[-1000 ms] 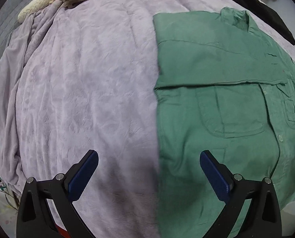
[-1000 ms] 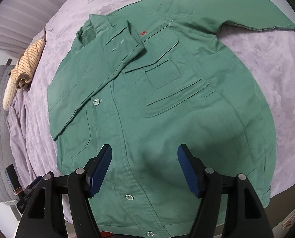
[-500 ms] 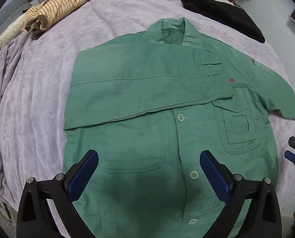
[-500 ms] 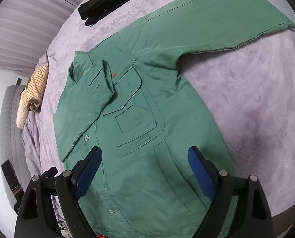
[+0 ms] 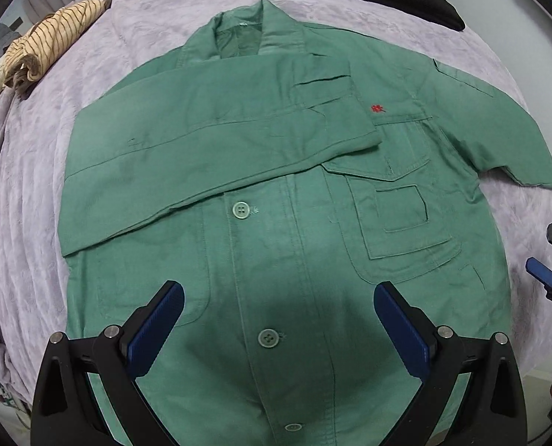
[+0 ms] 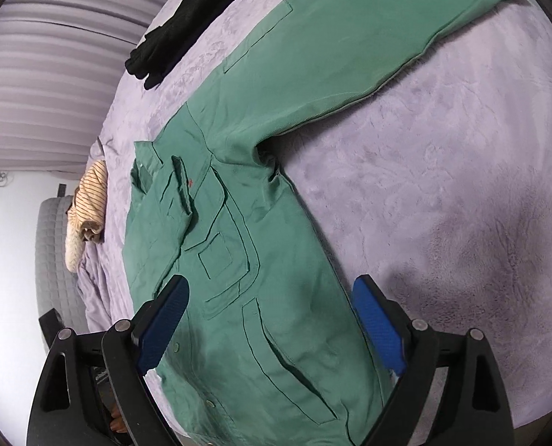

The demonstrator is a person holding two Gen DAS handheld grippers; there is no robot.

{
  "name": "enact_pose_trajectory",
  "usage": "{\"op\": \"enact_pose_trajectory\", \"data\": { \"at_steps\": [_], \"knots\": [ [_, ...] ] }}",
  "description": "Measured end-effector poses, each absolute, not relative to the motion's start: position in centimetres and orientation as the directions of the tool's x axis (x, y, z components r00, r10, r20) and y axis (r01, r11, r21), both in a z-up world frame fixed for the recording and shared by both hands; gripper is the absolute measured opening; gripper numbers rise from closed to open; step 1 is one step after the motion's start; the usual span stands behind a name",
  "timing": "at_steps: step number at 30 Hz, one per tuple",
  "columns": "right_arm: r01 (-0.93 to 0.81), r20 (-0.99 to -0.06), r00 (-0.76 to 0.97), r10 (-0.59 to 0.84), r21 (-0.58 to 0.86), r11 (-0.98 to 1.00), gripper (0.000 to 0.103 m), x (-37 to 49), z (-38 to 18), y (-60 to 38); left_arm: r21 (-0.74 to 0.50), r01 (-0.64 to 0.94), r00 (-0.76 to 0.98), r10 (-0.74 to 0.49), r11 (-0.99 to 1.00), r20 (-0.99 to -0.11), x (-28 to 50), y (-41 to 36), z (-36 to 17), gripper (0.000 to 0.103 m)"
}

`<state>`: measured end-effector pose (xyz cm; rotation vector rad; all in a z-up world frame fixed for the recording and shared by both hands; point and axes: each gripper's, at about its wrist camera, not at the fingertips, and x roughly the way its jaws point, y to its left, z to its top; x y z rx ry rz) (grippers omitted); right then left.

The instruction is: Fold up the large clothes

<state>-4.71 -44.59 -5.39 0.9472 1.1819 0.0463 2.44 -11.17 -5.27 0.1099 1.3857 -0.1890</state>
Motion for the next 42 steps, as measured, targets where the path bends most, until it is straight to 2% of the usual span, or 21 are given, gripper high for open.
{"op": "enact_pose_trajectory", "data": {
  "at_steps": [4, 14, 20, 23, 36, 37, 38, 39, 40, 42],
  "knots": [
    [0.442, -0.721, 0.461, 0.517, 0.692, 0.571, 0.092, -4.6, -6.0, -45.8, -0.038, 0.203, 0.168, -0.073, 0.978, -0.983, 2.8, -12.4, -5.8, 0.102],
    [0.438, -0.726, 0.508, 0.463, 0.681, 0.588, 0.092, -2.7, -5.9, -48.9, -0.003, 0.233, 0.174, -0.045, 0.973, -0.984, 4.2, -15.7, -6.3, 0.102],
    [0.522, -0.688, 0.607, 0.397, 0.723, 0.453, 0.092, -2.3, -7.2, -56.3, -0.03, 0.224, 0.108, -0.055, 0.974, -0.993, 5.7, -16.9, -8.3, 0.102],
    [0.554, -0.673, 0.64, 0.371, 0.739, 0.384, 0.092, -2.2, -8.2, -59.5, -0.022, 0.238, 0.135, -0.056, 0.971, -0.989, 6.0, -17.8, -8.3, 0.102],
    [0.517, -0.542, 0.792, 0.281, 0.841, 0.163, 0.091, 1.9, -10.5, -66.8, -0.063, 0.227, 0.199, -0.11, 0.972, -0.974, 9.3, -21.1, -8.5, 0.102],
    [0.512, -0.532, 0.801, 0.277, 0.847, 0.144, 0.087, 2.0, -10.6, -67.0, -0.069, 0.217, 0.196, -0.113, 0.974, -0.974, 9.6, -21.1, -8.6, 0.102],
    [0.51, -0.524, 0.807, 0.272, 0.851, 0.126, 0.064, 2.0, -10.7, -67.3, -0.068, 0.211, 0.193, -0.11, 0.975, -0.975, 9.7, -21.0, -8.7, 0.102],
    [0.512, -0.518, 0.81, 0.274, 0.853, 0.101, 0.021, 2.2, -11.0, -67.7, -0.063, 0.207, 0.193, -0.104, 0.976, -0.976, 9.8, -20.9, -8.8, 0.102],
    [0.507, -0.506, 0.815, 0.282, 0.859, 0.077, 0.003, 2.3, -11.3, -67.9, -0.054, 0.204, 0.196, -0.095, 0.978, -0.976, 10.0, -21.0, -8.9, 0.102],
    [0.489, -0.487, 0.828, 0.279, 0.87, 0.07, 0.004, 2.7, -11.2, -67.9, -0.044, 0.2, 0.203, -0.086, 0.979, -0.975, 10.5, -20.5, -8.8, 0.102]
  ]
}}
